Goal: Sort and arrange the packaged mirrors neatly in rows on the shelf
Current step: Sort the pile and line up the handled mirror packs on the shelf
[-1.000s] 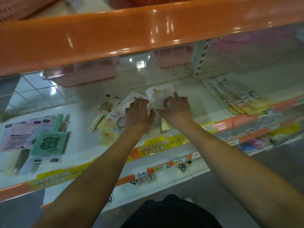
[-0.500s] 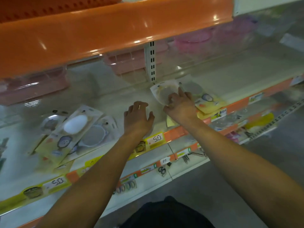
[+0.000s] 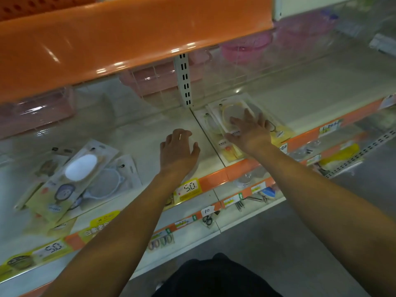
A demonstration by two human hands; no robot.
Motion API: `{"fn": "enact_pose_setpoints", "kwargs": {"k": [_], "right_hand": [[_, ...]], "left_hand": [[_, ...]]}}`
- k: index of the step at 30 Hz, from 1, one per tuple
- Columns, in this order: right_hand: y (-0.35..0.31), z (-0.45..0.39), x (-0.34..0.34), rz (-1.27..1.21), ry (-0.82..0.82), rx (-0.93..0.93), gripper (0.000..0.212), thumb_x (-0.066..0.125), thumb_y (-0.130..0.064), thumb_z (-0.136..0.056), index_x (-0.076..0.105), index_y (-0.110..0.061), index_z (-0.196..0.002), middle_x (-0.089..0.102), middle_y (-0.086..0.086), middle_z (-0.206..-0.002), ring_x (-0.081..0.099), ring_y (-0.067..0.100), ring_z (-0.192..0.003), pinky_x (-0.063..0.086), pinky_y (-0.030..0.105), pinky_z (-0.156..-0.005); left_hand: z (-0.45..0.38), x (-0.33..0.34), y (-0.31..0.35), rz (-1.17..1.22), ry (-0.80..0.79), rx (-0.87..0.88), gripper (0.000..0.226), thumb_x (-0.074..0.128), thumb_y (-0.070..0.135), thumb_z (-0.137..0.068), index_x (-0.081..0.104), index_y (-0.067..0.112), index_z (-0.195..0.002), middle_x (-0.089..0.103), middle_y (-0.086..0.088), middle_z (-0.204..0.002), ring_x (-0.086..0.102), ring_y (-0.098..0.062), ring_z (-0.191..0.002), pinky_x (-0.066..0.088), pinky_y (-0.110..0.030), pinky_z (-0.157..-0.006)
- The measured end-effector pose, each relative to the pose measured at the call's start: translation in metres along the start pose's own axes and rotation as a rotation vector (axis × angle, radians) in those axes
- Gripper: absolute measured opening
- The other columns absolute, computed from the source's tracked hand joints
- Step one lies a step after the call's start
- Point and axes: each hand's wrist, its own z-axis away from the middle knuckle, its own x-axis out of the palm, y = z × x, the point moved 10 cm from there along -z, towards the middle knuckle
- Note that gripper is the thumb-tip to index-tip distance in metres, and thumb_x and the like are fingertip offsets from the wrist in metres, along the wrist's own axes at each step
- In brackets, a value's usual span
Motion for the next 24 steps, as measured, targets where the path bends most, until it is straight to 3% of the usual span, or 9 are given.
{"fn": "enact_pose_setpoints", "kwargs": {"k": [2,6,12,14,20,24], "right_hand": [[-0.002,0.003,-0.003,-0.017,0.030,-0.007,0.058,0.041,-0.065,-0.091,0.029,-0.047,-0.145,0.007,-0.002,-0.162,-0.002,0.042,-0.146,0.007,0.057,-0.117],[-0.024,0.017,-0.015,-0.043,0.225,-0.056,0.045,0.046,-0.048,-0.096,0.046,-0.032,-0.138,0.027,0.009,-0.156,0.015,0.040,-0.144,0.014,0.054,-0.115],[-0.095,0.049,-0.023,-0.261,0.389,-0.244,0.034,0.061,-0.032,-0.086,0.066,-0.016,-0.115,0.059,0.008,-0.126,0.051,0.036,-0.120,0.041,0.046,-0.094],[-0.123,0.057,-0.021,-0.306,0.370,-0.298,0.033,0.060,-0.031,-0.087,0.064,-0.016,-0.116,0.060,0.006,-0.123,0.052,0.033,-0.117,0.045,0.044,-0.092],[-0.204,0.075,0.014,-0.340,0.188,-0.428,0.039,0.052,-0.036,-0.093,0.054,-0.021,-0.128,0.050,0.001,-0.133,0.043,0.027,-0.124,0.037,0.039,-0.096],[-0.253,0.091,0.029,-0.324,0.146,-0.506,0.040,0.054,-0.035,-0.092,0.054,-0.019,-0.128,0.052,0.003,-0.132,0.046,0.029,-0.122,0.038,0.039,-0.093]], "left_hand": [[-0.001,0.000,0.001,0.001,-0.001,0.008,0.036,0.048,0.038,-0.093,0.051,0.021,-0.124,0.047,0.001,-0.131,0.047,-0.022,-0.119,0.036,-0.038,-0.096],[-0.001,-0.003,-0.004,0.000,0.003,0.013,0.036,0.048,0.037,-0.093,0.051,0.020,-0.125,0.047,0.000,-0.132,0.047,-0.023,-0.120,0.035,-0.038,-0.097],[0.012,-0.020,-0.027,-0.024,0.047,-0.027,0.036,0.048,0.038,-0.092,0.052,0.020,-0.124,0.049,0.001,-0.130,0.049,-0.023,-0.118,0.035,-0.037,-0.093],[0.020,-0.030,-0.043,-0.038,0.073,-0.062,0.037,0.049,0.037,-0.092,0.052,0.020,-0.124,0.049,0.001,-0.130,0.049,-0.024,-0.117,0.035,-0.037,-0.092],[0.054,-0.058,-0.102,-0.076,0.142,-0.197,0.040,0.051,0.039,-0.090,0.053,0.018,-0.124,0.052,-0.004,-0.128,0.053,-0.028,-0.113,0.041,-0.040,-0.090],[0.088,-0.077,-0.142,-0.119,0.207,-0.266,0.049,0.040,0.045,-0.084,0.058,0.015,-0.118,0.058,-0.008,-0.118,0.058,-0.033,-0.103,0.044,-0.042,-0.083]]}}
